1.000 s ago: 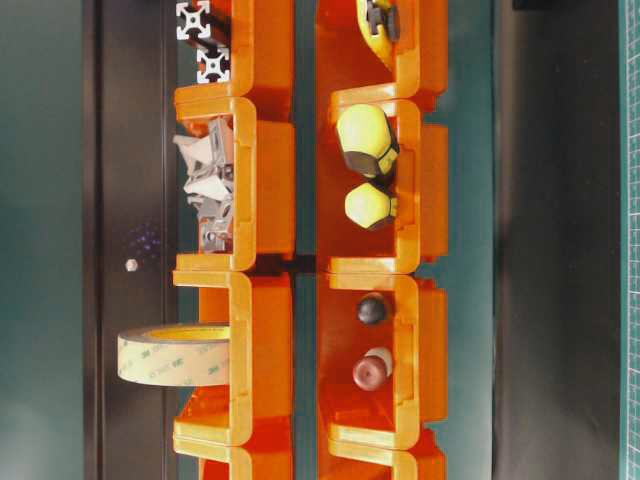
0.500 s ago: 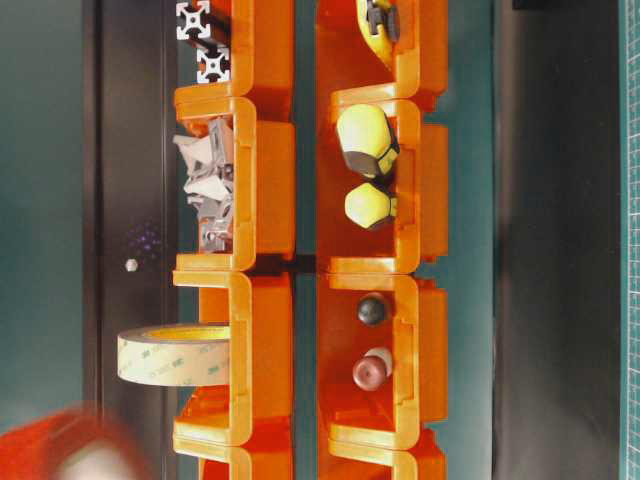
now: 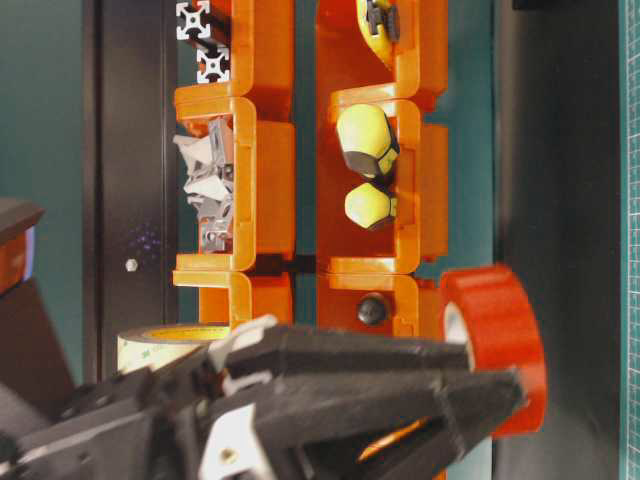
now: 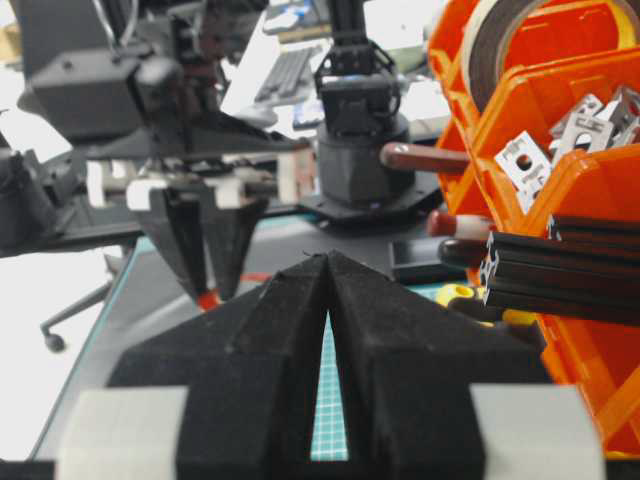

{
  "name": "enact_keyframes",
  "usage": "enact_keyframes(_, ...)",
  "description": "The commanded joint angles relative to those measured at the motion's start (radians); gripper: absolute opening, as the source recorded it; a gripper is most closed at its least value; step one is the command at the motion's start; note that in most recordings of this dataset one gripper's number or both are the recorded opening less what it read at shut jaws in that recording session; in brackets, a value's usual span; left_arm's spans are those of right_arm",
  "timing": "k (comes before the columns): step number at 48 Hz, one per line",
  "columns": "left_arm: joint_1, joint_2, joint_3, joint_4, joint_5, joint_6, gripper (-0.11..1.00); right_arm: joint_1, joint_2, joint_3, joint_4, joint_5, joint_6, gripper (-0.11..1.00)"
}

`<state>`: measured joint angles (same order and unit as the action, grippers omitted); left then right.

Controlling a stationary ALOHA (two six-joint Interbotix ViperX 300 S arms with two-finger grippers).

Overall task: Pick vinyl tape from container rack with left arm.
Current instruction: 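Lift the red tape roll out and carry it over the mat, then lower the red tape roll onto the mat center and release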

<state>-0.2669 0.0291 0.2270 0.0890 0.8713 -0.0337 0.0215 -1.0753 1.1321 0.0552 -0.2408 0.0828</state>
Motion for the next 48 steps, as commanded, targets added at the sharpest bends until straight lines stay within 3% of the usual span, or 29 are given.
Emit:
enact_keyframes(1, 0.015, -0.008, -0.005, 0.003, 0.002, 0.029, 0.17, 0.002, 0.005, -0.032, 0.003, -0.002, 0.002, 0.01)
enact_keyframes(48, 0.046, 0.031, 0.023, 0.003, -0.032, 0.048, 0.18, 0.006, 0.005, -0.032, 0.002, -0.006, 0.002, 0.01)
